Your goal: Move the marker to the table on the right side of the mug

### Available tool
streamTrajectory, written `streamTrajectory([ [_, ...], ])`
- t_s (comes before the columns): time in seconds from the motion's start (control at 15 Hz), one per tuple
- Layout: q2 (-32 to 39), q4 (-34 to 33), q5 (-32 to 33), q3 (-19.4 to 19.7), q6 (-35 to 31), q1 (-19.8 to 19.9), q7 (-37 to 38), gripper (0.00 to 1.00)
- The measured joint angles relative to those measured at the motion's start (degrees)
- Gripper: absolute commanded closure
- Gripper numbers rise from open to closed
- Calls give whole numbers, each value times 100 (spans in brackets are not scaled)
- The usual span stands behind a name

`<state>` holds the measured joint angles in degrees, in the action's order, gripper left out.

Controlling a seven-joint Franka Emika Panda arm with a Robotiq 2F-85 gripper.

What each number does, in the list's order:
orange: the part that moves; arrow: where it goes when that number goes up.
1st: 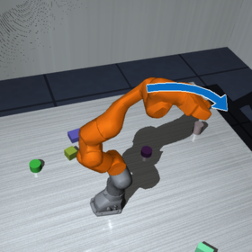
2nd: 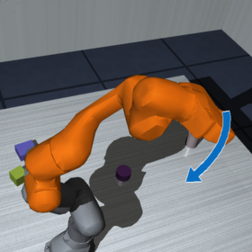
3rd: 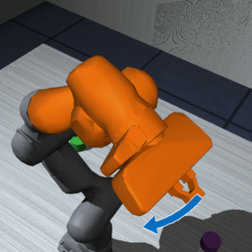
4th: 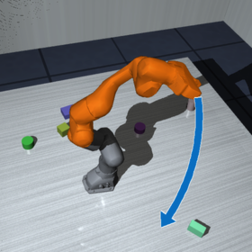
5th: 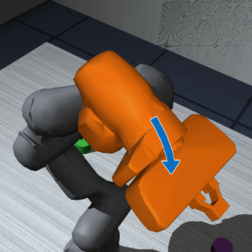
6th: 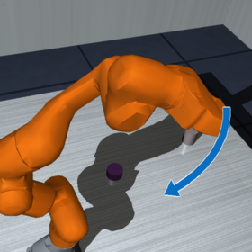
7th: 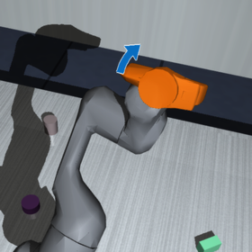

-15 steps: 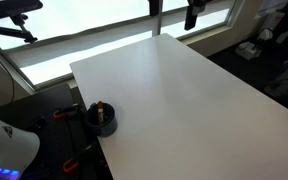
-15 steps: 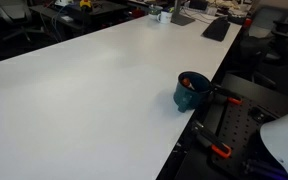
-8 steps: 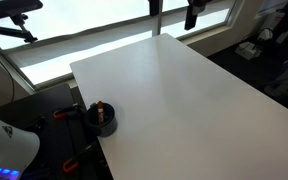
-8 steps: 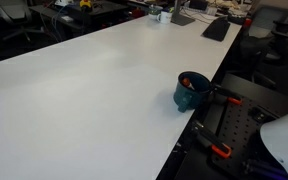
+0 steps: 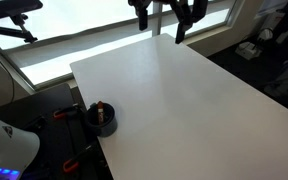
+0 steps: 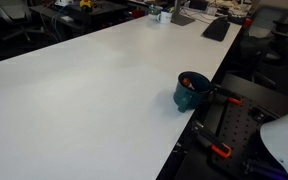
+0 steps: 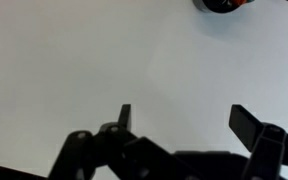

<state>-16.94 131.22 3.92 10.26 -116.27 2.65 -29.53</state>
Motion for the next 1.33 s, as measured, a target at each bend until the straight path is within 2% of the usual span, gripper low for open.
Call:
streamTrajectory([
  [0.47,25,1250,-119,83,-598,1,-1283,0],
  [1.07,27,1183,-119,80,-599,1,-1283,0],
  [1.33,23,1362,-115,-16,-723,-79,-1389,0],
])
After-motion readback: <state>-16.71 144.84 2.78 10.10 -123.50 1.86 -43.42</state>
